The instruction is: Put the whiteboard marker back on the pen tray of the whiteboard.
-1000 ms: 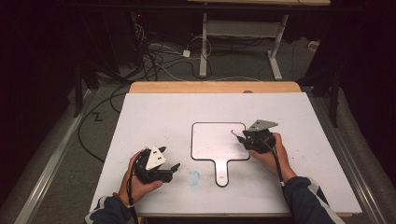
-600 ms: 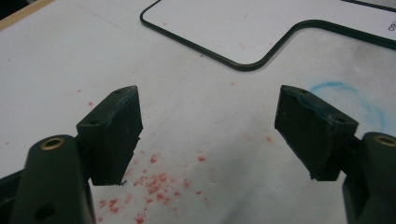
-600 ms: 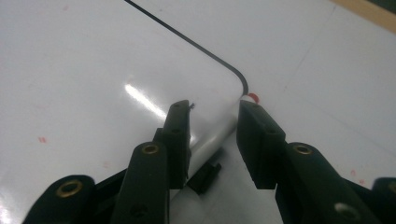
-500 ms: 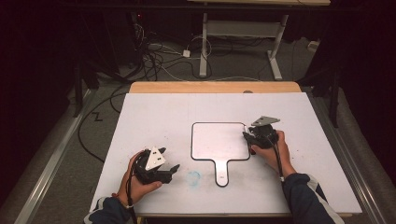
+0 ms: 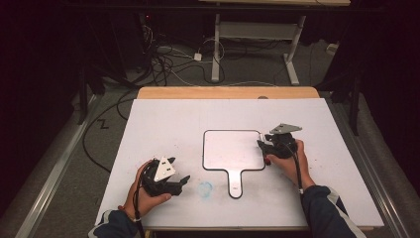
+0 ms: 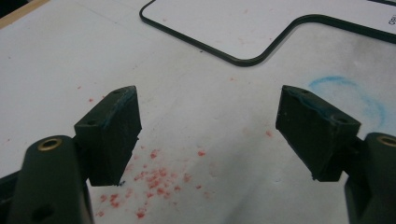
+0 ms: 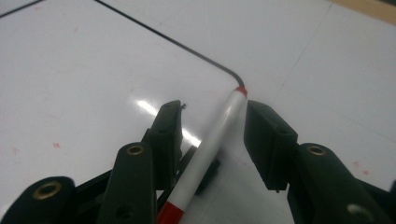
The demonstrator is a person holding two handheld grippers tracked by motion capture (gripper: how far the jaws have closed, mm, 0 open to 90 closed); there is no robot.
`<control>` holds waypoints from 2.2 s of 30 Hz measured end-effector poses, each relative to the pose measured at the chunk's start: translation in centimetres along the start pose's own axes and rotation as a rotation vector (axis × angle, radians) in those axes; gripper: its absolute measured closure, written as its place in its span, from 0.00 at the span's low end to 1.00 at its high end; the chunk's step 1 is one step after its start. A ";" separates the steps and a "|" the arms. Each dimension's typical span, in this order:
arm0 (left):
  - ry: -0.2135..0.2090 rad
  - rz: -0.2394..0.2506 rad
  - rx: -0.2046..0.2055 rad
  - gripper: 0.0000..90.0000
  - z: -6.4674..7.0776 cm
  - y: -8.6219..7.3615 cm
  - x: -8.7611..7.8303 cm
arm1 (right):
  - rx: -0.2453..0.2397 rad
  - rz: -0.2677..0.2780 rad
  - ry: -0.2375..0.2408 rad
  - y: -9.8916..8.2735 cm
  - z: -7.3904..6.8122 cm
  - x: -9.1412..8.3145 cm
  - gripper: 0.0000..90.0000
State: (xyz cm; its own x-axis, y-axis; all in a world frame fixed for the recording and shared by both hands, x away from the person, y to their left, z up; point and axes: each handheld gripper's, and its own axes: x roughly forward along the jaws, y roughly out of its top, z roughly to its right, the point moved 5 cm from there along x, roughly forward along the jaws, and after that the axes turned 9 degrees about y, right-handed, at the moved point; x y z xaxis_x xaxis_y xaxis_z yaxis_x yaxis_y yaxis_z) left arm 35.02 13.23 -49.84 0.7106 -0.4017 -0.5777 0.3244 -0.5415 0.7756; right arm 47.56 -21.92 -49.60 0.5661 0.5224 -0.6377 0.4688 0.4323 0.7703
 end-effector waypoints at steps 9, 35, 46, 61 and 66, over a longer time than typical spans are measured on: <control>0.016 -0.003 0.002 0.23 -0.1 -0.1 -0.2 | -0.024 0.088 0.032 1.0 -0.7 -2.3 0.57; 0.088 -0.003 0.011 0.22 -0.6 -0.6 -1.0 | -0.178 0.286 0.023 -1.8 -3.8 -11.0 0.26; 0.092 0.000 0.012 0.20 -0.4 -0.6 -1.2 | -0.186 0.276 -0.016 -5.8 -4.8 -13.3 0.23; 0.081 0.010 0.027 0.19 -0.2 -0.3 -1.0 | -0.211 0.265 -0.065 -6.3 -4.8 -13.7 0.24; 0.084 0.006 0.025 0.19 -0.3 -0.4 -1.1 | -0.208 0.260 -0.061 -6.3 -4.7 -13.5 0.24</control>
State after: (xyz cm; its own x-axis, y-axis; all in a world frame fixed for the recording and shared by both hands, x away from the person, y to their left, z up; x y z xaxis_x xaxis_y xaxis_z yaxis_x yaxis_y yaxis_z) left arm 34.31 14.06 -49.43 0.7625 -0.3425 -0.5488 0.3050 -0.5578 0.7719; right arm 33.77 -28.25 -45.88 0.6912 0.5923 -0.4141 0.1589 0.4344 0.8866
